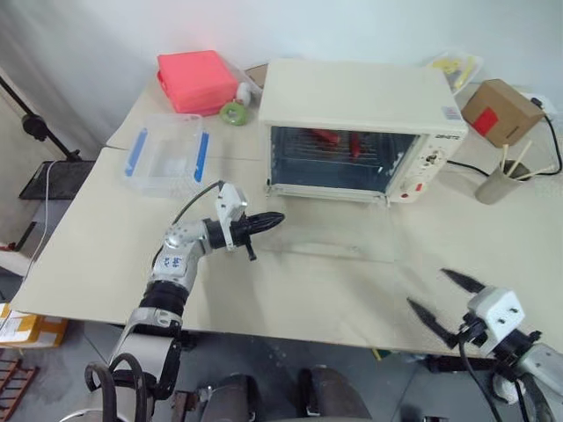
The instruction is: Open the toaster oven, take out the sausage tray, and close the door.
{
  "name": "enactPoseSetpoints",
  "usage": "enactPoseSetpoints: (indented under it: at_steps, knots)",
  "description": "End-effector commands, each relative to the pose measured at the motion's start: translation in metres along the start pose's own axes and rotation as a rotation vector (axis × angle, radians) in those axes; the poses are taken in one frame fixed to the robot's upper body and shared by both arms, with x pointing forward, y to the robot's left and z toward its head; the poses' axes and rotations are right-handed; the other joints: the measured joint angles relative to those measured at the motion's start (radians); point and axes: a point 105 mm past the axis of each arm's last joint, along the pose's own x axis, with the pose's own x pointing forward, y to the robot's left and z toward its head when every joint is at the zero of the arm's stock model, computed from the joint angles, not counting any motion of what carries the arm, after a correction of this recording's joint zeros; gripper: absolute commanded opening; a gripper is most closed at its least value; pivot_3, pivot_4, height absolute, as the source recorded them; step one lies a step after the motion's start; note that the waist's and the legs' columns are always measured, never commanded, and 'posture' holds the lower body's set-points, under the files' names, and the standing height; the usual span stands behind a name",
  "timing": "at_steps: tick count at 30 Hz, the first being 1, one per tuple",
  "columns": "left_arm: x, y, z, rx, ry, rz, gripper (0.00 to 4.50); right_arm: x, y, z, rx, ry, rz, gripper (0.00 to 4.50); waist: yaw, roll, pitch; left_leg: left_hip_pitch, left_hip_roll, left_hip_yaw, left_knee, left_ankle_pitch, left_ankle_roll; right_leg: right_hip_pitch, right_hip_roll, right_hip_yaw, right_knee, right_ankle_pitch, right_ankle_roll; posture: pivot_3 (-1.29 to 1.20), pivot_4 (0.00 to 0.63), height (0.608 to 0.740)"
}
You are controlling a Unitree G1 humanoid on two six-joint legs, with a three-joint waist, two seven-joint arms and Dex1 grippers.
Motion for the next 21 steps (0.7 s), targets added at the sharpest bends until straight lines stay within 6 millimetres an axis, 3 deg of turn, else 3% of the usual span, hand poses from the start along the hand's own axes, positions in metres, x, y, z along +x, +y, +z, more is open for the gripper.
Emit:
enactPoseSetpoints:
  at_steps: [1, 2, 5, 15, 18, 21]
  knots:
    - [-0.009, -0.006, -0.001, 0.052, 0.014, 0.017, 0.01, 0.02, -0.012, 0.039, -0.119, -0.098, -0.005, 4.5, -0.004, 0.0, 0.0, 0.001, 0.0, 0.0, -0.001, 0.0, -0.001, 0.0, 0.0, 0.0, 0.0, 0.0, 0.0, 0.0, 0.15, 0.74]
    - [-0.012, -0.008, 0.0, 0.05, 0.0, 0.027, 0.01, 0.031, -0.008, 0.048, -0.161, -0.125, 0.023, 4.5, -0.005, 0.0, 0.0, 0.001, 0.0, 0.0, -0.002, 0.001, -0.001, 0.0, 0.0, 0.0, 0.001, 0.0, 0.0, 0.0, 0.15, 0.74]
    - [-0.018, -0.015, 0.008, 0.048, -0.04, 0.041, 0.58, 0.062, 0.001, 0.068, -0.209, -0.186, 0.075, 4.5, -0.003, 0.0, 0.0, 0.001, 0.001, -0.001, -0.003, 0.002, -0.003, -0.001, 0.001, 0.0, 0.001, 0.0, 0.0, 0.0, 0.15, 0.74]
    - [-0.055, -0.026, 0.033, 0.067, -0.104, 0.167, 3.54, 0.175, 0.028, 0.111, -0.434, -0.305, 0.118, 4.5, 0.002, -0.001, 0.0, -0.005, 0.001, 0.0, 0.002, 0.002, -0.001, -0.006, 0.0, 0.0, 0.005, 0.0, 0.0, 0.0, 0.15, 0.74]
    - [-0.062, -0.028, 0.036, 0.062, -0.107, 0.212, 4.43, 0.195, 0.03, 0.116, -0.498, -0.311, 0.123, 4.5, -0.001, -0.001, 0.0, -0.005, 0.0, 0.001, 0.002, 0.001, 0.0, -0.006, -0.001, 0.0, 0.004, 0.0, 0.0, 0.0, 0.15, 0.74]
    - [-0.077, -0.029, 0.035, 0.029, -0.111, 0.299, 4.47, 0.234, 0.023, 0.121, -0.576, -0.255, 0.049, 4.5, -0.007, -0.001, 0.0, -0.005, 0.001, -0.001, 0.002, 0.001, 0.0, -0.006, -0.001, -0.001, 0.005, 0.0, 0.0, 0.0, 0.15, 0.74]
